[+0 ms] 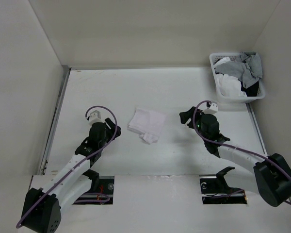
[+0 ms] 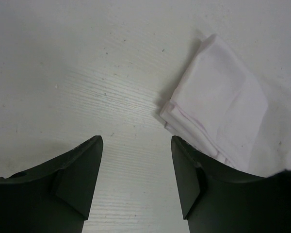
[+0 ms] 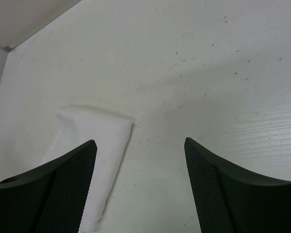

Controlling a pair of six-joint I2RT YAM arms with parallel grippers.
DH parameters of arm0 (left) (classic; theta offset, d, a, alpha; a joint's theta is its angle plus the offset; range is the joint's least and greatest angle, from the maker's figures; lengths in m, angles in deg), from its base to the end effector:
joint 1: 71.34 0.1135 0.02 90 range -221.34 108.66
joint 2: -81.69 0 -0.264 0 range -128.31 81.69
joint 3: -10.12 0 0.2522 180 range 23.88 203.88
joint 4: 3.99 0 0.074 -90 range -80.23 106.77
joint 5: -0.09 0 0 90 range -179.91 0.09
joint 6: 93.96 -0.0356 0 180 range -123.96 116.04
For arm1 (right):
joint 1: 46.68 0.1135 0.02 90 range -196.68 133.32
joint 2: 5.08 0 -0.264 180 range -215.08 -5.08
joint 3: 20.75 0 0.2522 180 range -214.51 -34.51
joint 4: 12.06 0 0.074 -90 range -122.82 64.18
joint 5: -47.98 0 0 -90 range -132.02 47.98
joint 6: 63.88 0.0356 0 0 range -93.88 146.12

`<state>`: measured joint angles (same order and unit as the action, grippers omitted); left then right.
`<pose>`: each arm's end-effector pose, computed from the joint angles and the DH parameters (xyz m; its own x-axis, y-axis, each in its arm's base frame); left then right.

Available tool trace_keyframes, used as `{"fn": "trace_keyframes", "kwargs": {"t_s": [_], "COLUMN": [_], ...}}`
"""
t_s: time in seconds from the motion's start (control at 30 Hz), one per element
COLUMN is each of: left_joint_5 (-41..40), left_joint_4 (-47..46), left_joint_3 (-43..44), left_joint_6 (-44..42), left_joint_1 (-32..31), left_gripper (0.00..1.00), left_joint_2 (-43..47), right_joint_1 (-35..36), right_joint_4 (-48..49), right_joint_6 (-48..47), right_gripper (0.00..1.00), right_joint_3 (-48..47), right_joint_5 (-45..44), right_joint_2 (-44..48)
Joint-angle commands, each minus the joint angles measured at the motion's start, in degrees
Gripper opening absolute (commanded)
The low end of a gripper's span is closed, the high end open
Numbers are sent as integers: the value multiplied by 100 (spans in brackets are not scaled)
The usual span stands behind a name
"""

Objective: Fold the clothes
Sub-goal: Fold the tank top

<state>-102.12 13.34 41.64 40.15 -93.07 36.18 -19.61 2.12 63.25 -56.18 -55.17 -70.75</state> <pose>0.1632 -0.0569 0.1843 -0.4818 -0.5403 -0.6899 -0.1968 0.8339 -0.5157 0.2116 0.0991 0.1970 -0.3464 0.4831 -0.8041 -0.0494 0.8466 0.5299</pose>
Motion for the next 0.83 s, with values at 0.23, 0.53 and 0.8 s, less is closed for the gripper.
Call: {"fn": "trace_keyframes", "kwargs": {"t_s": [0.23,0.53,0.8], "left_joint_5": [148,184,175], "left_joint_4": [-366,-489,-542], "left_joint_3": [281,237,264], "left_joint_6": [-114,-88,-105], "left_joint_1": [42,60,-1], "left_gripper": [57,57,57], "left_joint_2": [-396,-458,-661], "right_joint_1": [-22,-22,-31], "right_joint_4": [396,396,396], "right_joint_6": [41,41,32], "right_gripper": [78,78,78], "right_joint_3": [22,23,31], "right_joint_5": [-74,-83,-92], "right_joint_2": [168,160,177]}}
